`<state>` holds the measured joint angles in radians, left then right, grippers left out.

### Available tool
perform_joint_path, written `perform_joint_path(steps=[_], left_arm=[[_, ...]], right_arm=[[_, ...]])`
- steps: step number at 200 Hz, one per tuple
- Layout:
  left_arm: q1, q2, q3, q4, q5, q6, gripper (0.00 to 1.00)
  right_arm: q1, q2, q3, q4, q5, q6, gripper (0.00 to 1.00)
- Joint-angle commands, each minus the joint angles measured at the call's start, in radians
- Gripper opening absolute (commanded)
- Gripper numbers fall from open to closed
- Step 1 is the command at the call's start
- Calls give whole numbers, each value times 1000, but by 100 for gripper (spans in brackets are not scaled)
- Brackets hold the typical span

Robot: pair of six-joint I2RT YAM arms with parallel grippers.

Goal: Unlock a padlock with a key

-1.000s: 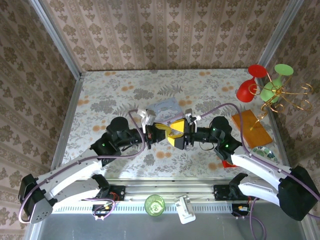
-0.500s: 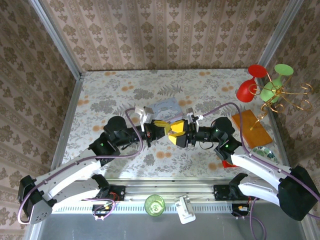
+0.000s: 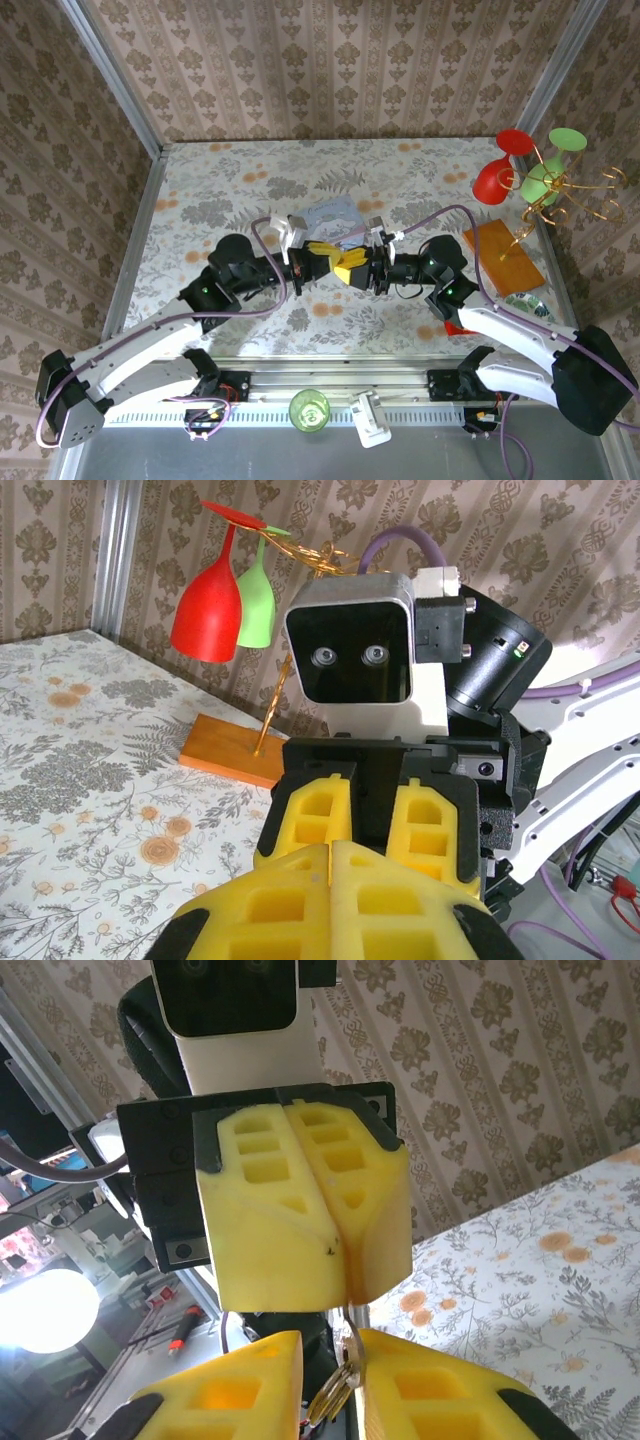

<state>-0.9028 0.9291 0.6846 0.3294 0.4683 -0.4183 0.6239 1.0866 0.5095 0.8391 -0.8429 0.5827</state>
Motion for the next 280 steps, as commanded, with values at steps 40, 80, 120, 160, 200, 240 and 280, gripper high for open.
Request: perform_joint_path(steps=[40, 80, 120, 160, 200, 240, 280], left_arm=[[5, -8, -7, 28, -2, 13, 0], [5, -4, -10, 29, 2, 16, 0], [8, -9, -20, 26, -8, 15, 0], [13, -9, -25, 31, -17, 7, 0], [14, -7, -27, 43, -7, 2, 0], [16, 5, -25, 58, 18, -6, 0], [14, 1, -32, 76, 36, -20, 0]], right_arm=[[10, -26, -30, 45, 22, -11, 2], [10, -50, -43, 8, 36, -31, 0], [10, -77, -68, -8, 51, -38, 0], [10, -99, -67, -60, 64, -50, 22], [10, -105, -65, -61, 59, -53, 22], [10, -108, -63, -62, 81, -59, 32], [5, -113, -31, -156, 122, -115, 44]])
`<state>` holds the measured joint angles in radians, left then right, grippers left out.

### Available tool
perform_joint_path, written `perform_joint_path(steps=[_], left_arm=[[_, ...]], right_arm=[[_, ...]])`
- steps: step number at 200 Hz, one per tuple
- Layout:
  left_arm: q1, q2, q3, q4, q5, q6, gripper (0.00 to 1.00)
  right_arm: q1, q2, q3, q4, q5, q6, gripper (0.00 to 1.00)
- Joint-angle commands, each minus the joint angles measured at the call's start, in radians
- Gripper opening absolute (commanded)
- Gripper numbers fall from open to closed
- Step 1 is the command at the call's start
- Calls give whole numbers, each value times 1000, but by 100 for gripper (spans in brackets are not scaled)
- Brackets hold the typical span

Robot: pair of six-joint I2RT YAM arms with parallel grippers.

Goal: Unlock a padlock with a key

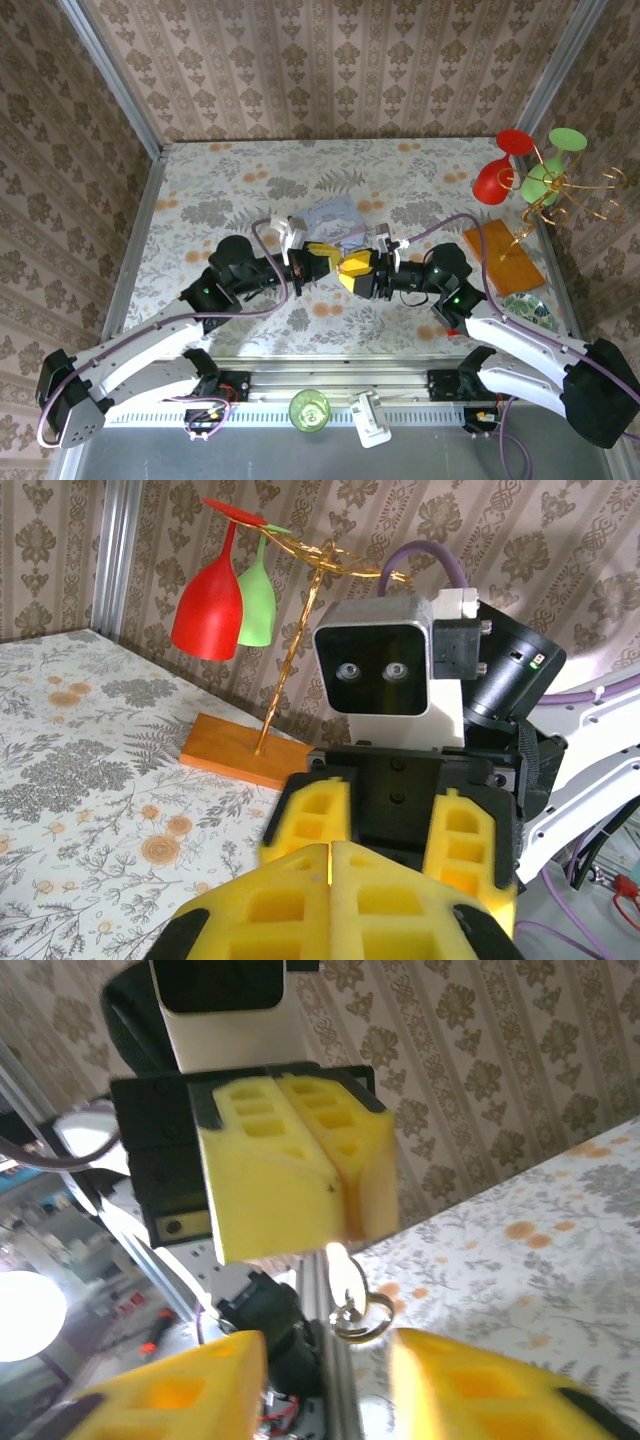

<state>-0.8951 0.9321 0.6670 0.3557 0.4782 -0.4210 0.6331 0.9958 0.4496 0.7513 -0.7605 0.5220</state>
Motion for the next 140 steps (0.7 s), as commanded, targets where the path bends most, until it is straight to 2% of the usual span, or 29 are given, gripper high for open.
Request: perform_joint_path(steps=[1, 31, 54, 85, 103, 124, 140], left_arm=[[6, -2, -15, 50, 26, -18, 0], [6, -6, -17, 45, 23, -15, 0], [6, -3, -17, 45, 27, -17, 0], [5, -6, -21, 44, 30, -19, 0], [5, -15, -27, 44, 23, -18, 0], [6, -26, -31, 31, 10, -14, 0], [6, -33, -23, 4, 5, 1, 0]], right_arm=[[-5, -22, 29, -69, 40, -54, 44], [-12, -23, 32, -41, 41, -49, 45], [-12, -24, 44, -39, 42, -52, 50], [-13, 3, 81, -37, 27, -59, 48], [-13, 29, 98, -17, 4, -49, 40], [-13, 58, 109, 2, -38, -30, 24], [-12, 68, 104, 23, -51, -12, 24]])
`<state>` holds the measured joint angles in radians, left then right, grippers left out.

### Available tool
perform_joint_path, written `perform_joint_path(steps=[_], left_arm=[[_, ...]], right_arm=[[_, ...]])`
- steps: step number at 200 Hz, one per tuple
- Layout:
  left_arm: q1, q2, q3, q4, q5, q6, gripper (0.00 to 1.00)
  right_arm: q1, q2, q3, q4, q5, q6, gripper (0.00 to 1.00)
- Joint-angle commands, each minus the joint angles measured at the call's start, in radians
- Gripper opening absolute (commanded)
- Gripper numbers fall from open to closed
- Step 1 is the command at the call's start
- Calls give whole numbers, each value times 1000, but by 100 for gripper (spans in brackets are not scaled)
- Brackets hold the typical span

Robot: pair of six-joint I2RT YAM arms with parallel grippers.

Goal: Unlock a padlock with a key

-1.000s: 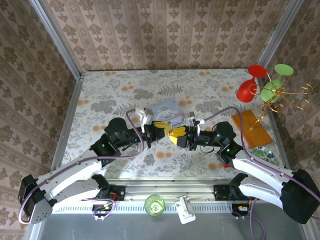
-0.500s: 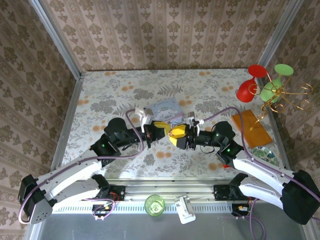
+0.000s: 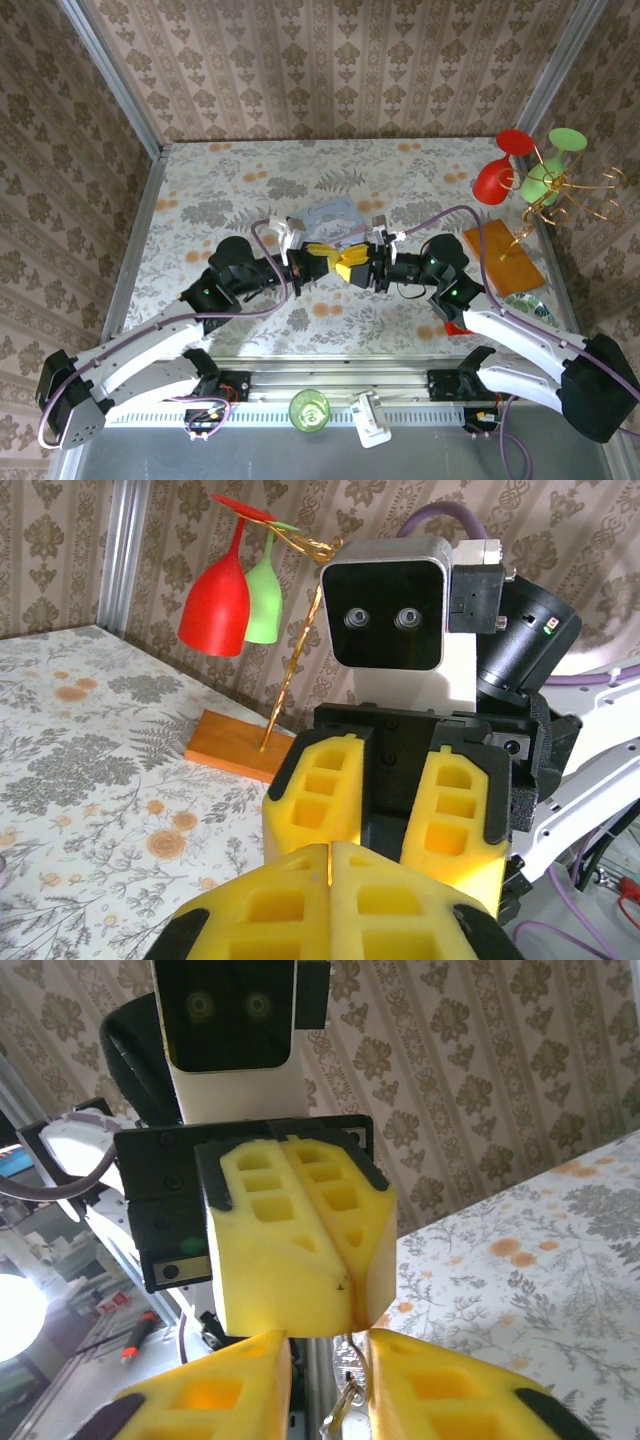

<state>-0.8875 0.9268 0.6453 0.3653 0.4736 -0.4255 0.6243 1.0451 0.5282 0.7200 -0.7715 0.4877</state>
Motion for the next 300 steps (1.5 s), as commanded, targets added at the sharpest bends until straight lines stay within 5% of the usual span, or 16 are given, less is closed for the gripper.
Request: perform_joint_path(steps=[1, 36, 82, 123, 188, 235, 252, 260, 283, 300], left_arm=[[-1, -29, -1, -7, 9, 6, 0], [0, -24, -10, 26, 8, -9, 0], [2, -24, -4, 43, 3, -21, 0], [9, -6, -10, 77, 15, -39, 0], [10, 14, -23, 106, 18, -55, 0], [13, 12, -30, 98, 7, -52, 0], [13, 3, -30, 72, -48, -51, 59], [15, -10, -34, 52, -108, -56, 98], [41, -50, -39, -83, -344, -153, 100], [94, -26, -88, -10, -303, -225, 100]], right_arm=[[-3, 19, 25, 57, -41, 24, 24], [-3, 17, 12, 70, -41, 36, 31], [-1, 27, -6, 91, -45, 38, 15], [0, 32, -5, 88, -41, 35, 21], [0, 6, -28, 98, -29, 29, 0], [-1, -13, -46, 82, -12, 20, 0], [-1, -23, -44, 38, -2, 9, 0], [-1, -32, -39, -18, 7, -7, 0], [-9, -63, -21, -289, 99, -79, 0], [-35, -62, -27, -416, 131, -101, 0]])
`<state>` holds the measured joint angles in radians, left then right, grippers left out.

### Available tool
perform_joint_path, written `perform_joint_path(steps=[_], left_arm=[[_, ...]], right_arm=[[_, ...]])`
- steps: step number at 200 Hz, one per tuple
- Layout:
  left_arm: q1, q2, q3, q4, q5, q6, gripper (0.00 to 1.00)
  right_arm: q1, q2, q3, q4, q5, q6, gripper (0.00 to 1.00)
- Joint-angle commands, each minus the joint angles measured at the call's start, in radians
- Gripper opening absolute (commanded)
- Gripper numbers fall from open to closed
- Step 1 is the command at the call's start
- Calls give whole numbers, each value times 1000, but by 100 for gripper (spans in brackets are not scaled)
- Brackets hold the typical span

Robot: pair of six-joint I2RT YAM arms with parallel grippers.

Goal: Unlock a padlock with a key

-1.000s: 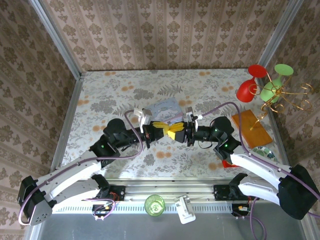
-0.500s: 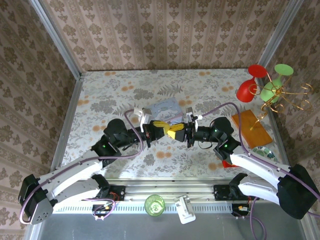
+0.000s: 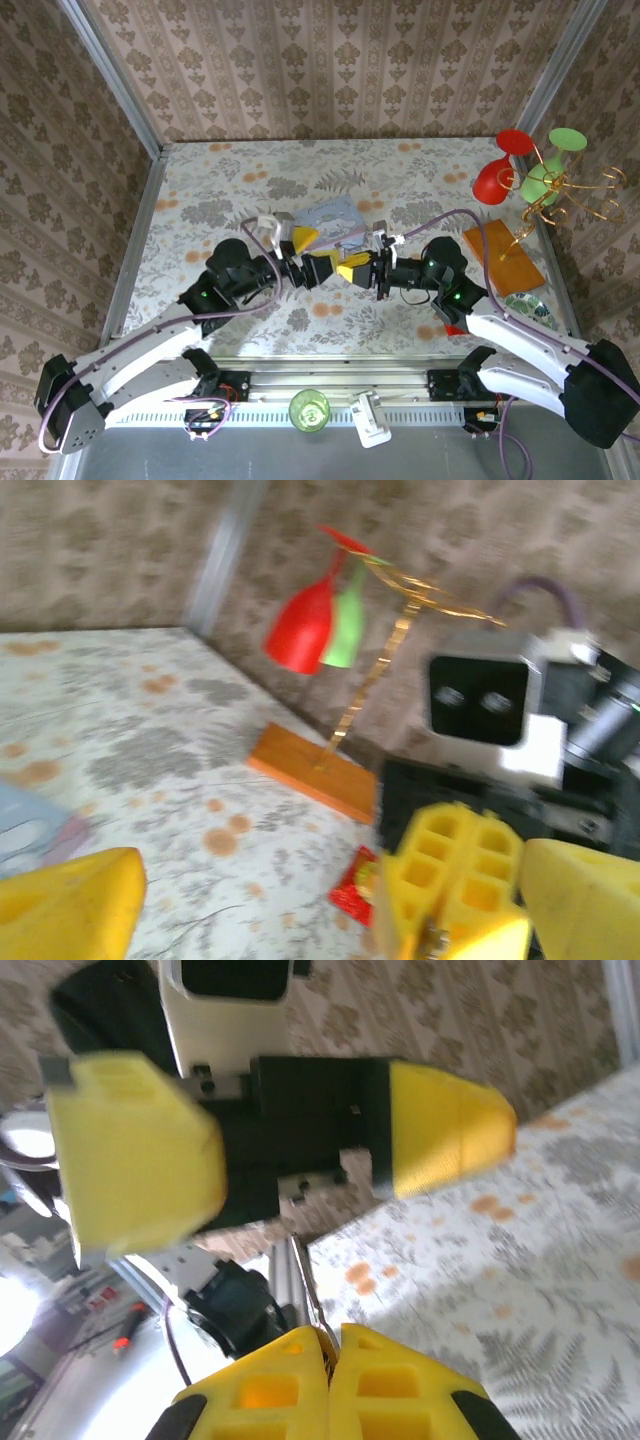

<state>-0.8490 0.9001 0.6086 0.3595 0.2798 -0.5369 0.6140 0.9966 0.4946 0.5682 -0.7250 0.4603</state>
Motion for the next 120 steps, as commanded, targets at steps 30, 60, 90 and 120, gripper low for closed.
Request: perform_joint_path(steps=[30, 60, 90, 120], left_arm=[[46, 108, -41, -39, -81, -140, 100], [-5, 182, -18, -200, -242, -172, 100], [-13, 297, -42, -109, -205, -188, 100], [-18, 397, -7, -95, -205, -182, 97]], right_arm=[[-73, 34, 5, -417, 158, -67, 0], [-115, 89, 1, -454, 220, -31, 0], [-132, 142, 28, -542, 331, -15, 0], [-134, 151, 23, -550, 357, -18, 0]])
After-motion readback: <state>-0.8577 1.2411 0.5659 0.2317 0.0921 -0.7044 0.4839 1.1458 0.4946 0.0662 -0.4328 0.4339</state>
